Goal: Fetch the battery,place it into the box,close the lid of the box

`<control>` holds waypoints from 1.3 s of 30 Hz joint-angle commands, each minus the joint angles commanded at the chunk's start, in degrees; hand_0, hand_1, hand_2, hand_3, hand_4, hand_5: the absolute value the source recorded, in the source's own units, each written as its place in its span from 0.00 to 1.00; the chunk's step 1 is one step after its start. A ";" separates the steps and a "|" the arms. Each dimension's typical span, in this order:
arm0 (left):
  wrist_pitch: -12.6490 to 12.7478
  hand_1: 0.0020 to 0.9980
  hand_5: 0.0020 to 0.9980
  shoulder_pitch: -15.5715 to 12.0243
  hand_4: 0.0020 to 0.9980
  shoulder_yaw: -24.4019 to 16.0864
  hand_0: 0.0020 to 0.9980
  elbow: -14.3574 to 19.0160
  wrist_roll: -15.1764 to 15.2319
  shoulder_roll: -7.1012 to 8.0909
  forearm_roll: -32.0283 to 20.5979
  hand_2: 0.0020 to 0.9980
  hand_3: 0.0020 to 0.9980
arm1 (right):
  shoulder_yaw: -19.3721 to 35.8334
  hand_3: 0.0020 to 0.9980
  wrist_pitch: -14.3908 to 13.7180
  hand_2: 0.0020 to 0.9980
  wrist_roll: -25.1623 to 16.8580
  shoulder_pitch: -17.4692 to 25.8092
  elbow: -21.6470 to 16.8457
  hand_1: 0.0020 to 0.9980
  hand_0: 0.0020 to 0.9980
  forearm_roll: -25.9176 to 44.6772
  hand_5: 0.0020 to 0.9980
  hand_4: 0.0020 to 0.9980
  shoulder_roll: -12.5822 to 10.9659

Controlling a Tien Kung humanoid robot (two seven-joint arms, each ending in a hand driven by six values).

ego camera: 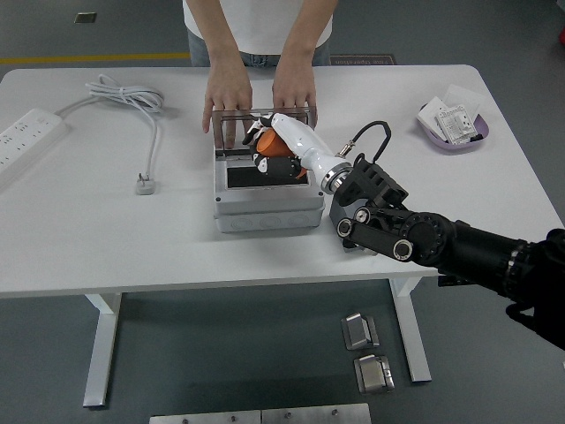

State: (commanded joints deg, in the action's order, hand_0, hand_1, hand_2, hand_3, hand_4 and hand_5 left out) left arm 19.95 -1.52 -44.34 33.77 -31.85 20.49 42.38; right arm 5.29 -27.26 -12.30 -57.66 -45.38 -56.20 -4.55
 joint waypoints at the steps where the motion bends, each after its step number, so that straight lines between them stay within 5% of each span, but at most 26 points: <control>1: 0.00 0.65 0.15 0.02 0.60 0.02 0.58 0.00 0.02 -0.02 -0.01 0.59 0.60 | -0.02 0.60 0.03 0.53 -0.09 0.02 -0.01 0.54 0.67 -0.07 0.00 0.32 0.00; 4: -0.04 0.65 0.15 0.03 0.60 0.00 0.58 0.00 -0.02 -0.08 0.03 0.59 0.60 | 0.00 0.60 0.11 0.53 -0.24 0.05 -0.02 0.54 0.67 -0.16 0.00 0.32 -0.01; 5: -0.04 0.65 0.15 0.03 0.60 0.01 0.57 0.00 -0.02 -0.09 0.03 0.59 0.60 | 0.02 0.69 0.16 0.59 -0.28 0.07 -0.01 0.59 0.65 -0.18 0.02 0.38 -0.01; 10: -0.06 0.65 0.15 0.04 0.60 0.00 0.57 -0.01 -0.01 -0.03 0.09 0.59 0.60 | 0.00 0.69 0.37 0.59 -0.52 0.12 0.08 0.59 0.65 -0.23 0.02 0.38 -0.02; 11: -0.07 0.65 0.15 0.05 0.60 0.00 0.58 -0.01 -0.02 -0.02 0.10 0.59 0.60 | 0.00 0.70 0.39 0.62 -0.56 0.11 0.09 0.61 0.69 -0.23 0.11 0.64 -0.02; 16: -0.11 0.65 0.15 0.16 0.60 0.03 0.58 -0.03 0.02 0.00 0.15 0.59 0.60 | -0.05 0.70 0.27 0.62 -0.91 0.16 0.30 0.61 0.69 0.03 0.11 0.64 -0.07; 17: -0.13 0.65 0.16 0.18 0.60 0.06 0.58 -0.03 0.04 0.00 0.14 0.59 0.60 | -0.09 0.73 0.27 0.61 -0.96 0.20 0.36 0.62 0.70 0.08 0.16 0.79 -0.09; 22: -0.19 0.65 0.16 0.21 0.60 0.07 0.58 -0.05 0.05 0.02 0.20 0.59 0.60 | -0.23 0.73 0.34 0.61 -1.08 0.39 0.50 0.62 0.70 0.08 0.16 0.79 -0.16; 23: -0.19 0.65 0.16 0.21 0.60 0.08 0.58 -0.06 0.06 0.04 0.20 0.59 0.60 | -0.25 0.75 0.35 0.62 -1.09 0.43 0.52 0.63 0.72 0.08 0.25 0.89 -0.18; 39: -0.10 0.64 0.15 0.22 0.60 0.50 0.58 -0.11 0.51 -0.20 -0.37 0.59 0.60 | 0.75 0.76 1.00 0.62 -0.03 1.11 -0.68 0.62 0.72 -1.20 0.30 0.96 -0.61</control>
State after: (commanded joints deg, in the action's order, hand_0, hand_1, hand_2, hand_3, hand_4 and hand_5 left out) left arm 19.85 -1.31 -43.84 33.66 -31.34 20.29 42.01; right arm 6.04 -26.26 -12.33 -56.55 -46.05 -57.40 -5.16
